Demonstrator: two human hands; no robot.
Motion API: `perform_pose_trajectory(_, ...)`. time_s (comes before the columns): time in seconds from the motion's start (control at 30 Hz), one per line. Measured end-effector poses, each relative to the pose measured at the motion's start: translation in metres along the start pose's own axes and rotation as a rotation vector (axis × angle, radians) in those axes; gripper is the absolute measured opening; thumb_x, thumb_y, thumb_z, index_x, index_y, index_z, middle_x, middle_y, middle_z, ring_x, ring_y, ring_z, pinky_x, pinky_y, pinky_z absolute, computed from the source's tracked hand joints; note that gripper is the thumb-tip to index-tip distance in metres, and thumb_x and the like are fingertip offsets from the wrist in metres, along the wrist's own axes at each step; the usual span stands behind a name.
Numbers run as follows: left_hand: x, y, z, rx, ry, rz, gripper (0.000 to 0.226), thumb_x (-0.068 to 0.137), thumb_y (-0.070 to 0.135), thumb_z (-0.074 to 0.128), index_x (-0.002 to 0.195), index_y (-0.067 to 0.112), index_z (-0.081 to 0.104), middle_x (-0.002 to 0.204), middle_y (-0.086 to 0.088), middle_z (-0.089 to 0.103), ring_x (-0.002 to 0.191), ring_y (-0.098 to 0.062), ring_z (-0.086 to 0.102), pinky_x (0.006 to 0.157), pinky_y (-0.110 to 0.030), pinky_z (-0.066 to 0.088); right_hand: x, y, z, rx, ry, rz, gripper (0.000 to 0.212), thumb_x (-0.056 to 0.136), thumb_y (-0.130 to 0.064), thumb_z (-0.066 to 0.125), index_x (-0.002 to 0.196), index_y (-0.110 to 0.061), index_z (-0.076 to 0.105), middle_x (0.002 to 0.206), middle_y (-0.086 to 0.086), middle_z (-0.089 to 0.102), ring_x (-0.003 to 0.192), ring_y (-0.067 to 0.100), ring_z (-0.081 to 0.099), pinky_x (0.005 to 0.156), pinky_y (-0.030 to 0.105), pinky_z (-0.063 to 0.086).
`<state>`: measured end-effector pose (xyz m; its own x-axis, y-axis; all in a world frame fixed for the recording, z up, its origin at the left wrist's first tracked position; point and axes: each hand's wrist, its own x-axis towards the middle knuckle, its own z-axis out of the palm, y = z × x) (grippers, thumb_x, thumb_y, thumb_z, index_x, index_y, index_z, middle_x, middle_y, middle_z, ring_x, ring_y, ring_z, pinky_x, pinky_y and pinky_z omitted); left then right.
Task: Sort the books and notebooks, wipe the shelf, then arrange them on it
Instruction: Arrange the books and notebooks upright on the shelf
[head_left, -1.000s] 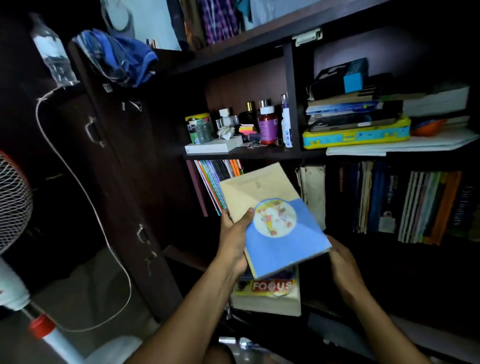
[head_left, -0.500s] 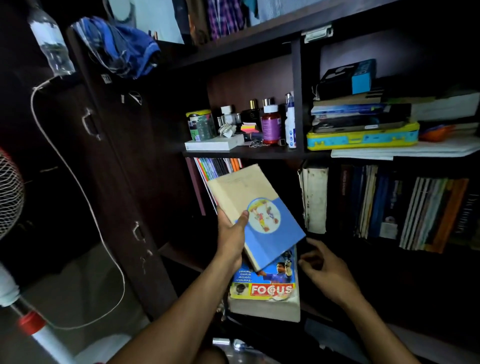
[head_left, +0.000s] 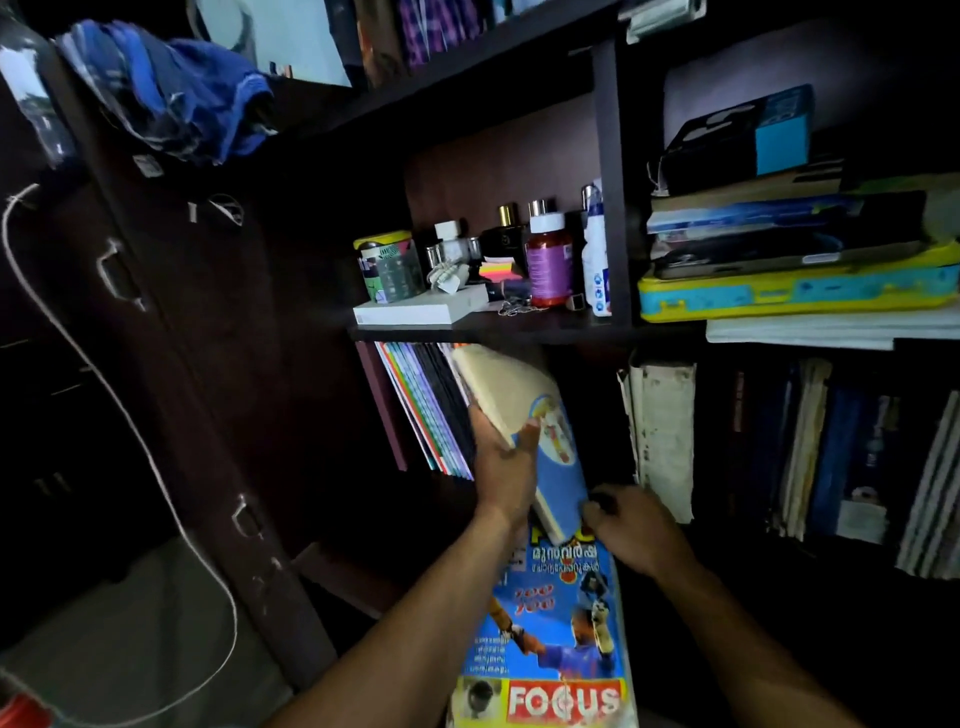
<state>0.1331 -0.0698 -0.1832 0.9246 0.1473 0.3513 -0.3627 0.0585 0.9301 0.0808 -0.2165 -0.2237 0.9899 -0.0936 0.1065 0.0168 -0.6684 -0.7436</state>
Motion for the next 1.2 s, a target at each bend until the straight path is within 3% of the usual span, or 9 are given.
perform_pose_trajectory(0.13, 0.02, -0.024, 0.004, -0.039, 0.085, 0.021, 0.084, 0.092, 0.038, 0.065, 0.16, 0.025, 0.017, 0.154, 0.007, 0.046, 0.138, -0.012, 0.048, 0.118, -0.037, 0.037, 0.015, 0.009, 0.003, 0.117, 0.097, 0.012, 0.039, 0.088, -0.045, 0.068, 0.12, -0.025, 0.06, 0.105, 0.002, 0.072, 0.098, 0.026, 0.068, 0.071, 0.026, 0.041)
perform_pose_trajectory(0.27, 0.031, -0.026, 0.027, 0.008, 0.226, -0.023, 0.077, 0.102, 0.019, 0.061, 0.162, 0.023, 0.013, 0.146, 0.016, 0.036, 0.132, -0.004, 0.045, 0.106, -0.019, 0.035, 0.014, 0.012, 0.01, 0.094, 0.123, -0.022, 0.025, 0.088, -0.049, 0.067, 0.092, -0.031, 0.051, 0.079, -0.011, 0.066, 0.074, 0.009, 0.062, 0.06, 0.03, 0.042)
perform_pose_trajectory(0.4, 0.038, -0.034, 0.029, 0.216, 0.217, 0.022, 0.074, 0.103, 0.023, 0.059, 0.162, 0.022, 0.015, 0.159, 0.002, 0.04, 0.142, -0.017, 0.043, 0.111, -0.023, 0.036, 0.016, 0.013, 0.012, 0.089, 0.081, -0.061, 0.014, 0.091, -0.043, 0.064, 0.081, -0.033, 0.062, 0.083, -0.019, 0.068, 0.083, 0.004, 0.065, 0.079, 0.033, 0.053)
perform_pose_trajectory(0.53, 0.032, -0.032, 0.033, 0.271, 0.163, 0.034, 0.071, 0.101, 0.02, 0.063, 0.158, 0.022, 0.021, 0.135, 0.002, 0.057, 0.116, -0.017, 0.059, 0.082, -0.004, 0.042, 0.013, 0.008, 0.013, 0.135, -0.014, -0.085, 0.019, 0.099, -0.033, 0.052, 0.101, -0.031, 0.071, 0.096, -0.018, 0.068, 0.089, 0.006, 0.065, 0.08, 0.029, 0.05)
perform_pose_trajectory(0.63, 0.04, -0.037, 0.03, 0.385, 0.107, -0.005, 0.069, 0.094, 0.024, 0.07, 0.15, 0.021, 0.029, 0.119, 0.001, 0.065, 0.098, -0.023, 0.065, 0.075, -0.02, 0.053, 0.014, 0.007, 0.014, 0.247, -0.093, -0.086, 0.026, 0.102, -0.025, 0.047, 0.097, -0.023, 0.073, 0.095, -0.004, 0.074, 0.082, 0.007, 0.068, 0.081, 0.031, 0.053)
perform_pose_trajectory(0.77, 0.044, -0.039, 0.028, 0.382, 0.081, -0.066, 0.058, 0.092, 0.017, 0.068, 0.143, 0.019, 0.04, 0.122, -0.008, 0.067, 0.106, -0.031, 0.068, 0.088, -0.05, 0.058, 0.015, 0.01, 0.016, 0.274, -0.086, -0.103, 0.023, 0.102, -0.024, 0.051, 0.097, -0.022, 0.073, 0.093, -0.004, 0.075, 0.082, 0.01, 0.07, 0.083, 0.038, 0.056)
perform_pose_trajectory(0.87, 0.037, -0.033, 0.036, 0.339, 0.167, -0.054, 0.074, 0.097, 0.013, 0.065, 0.159, 0.02, 0.025, 0.137, 0.003, 0.057, 0.119, -0.019, 0.06, 0.099, -0.037, 0.052, 0.016, 0.012, 0.016, 0.274, -0.075, -0.107, 0.019, 0.097, -0.029, 0.057, 0.108, -0.028, 0.072, 0.105, -0.007, 0.073, 0.092, 0.01, 0.069, 0.088, 0.038, 0.056)
perform_pose_trajectory(0.93, 0.038, -0.033, 0.039, 0.369, 0.243, -0.002, 0.074, 0.1, 0.015, 0.061, 0.161, 0.022, 0.02, 0.14, 0.0, 0.058, 0.12, -0.021, 0.06, 0.093, -0.029, 0.048, 0.016, 0.013, 0.015, 0.271, -0.076, -0.108, 0.018, 0.094, -0.036, 0.058, 0.108, -0.034, 0.07, 0.107, -0.012, 0.072, 0.094, 0.006, 0.068, 0.089, 0.036, 0.056)
perform_pose_trajectory(1.2, 0.053, -0.035, 0.05, 0.437, 0.318, -0.003, 0.067, 0.102, 0.013, 0.056, 0.16, 0.02, 0.024, 0.139, -0.013, 0.059, 0.117, -0.035, 0.061, 0.081, -0.028, 0.04, 0.018, 0.013, 0.017, 0.282, -0.071, -0.108, 0.01, 0.096, -0.035, 0.061, 0.1, -0.034, 0.071, 0.1, -0.015, 0.072, 0.09, 0.002, 0.067, 0.087, 0.032, 0.055)
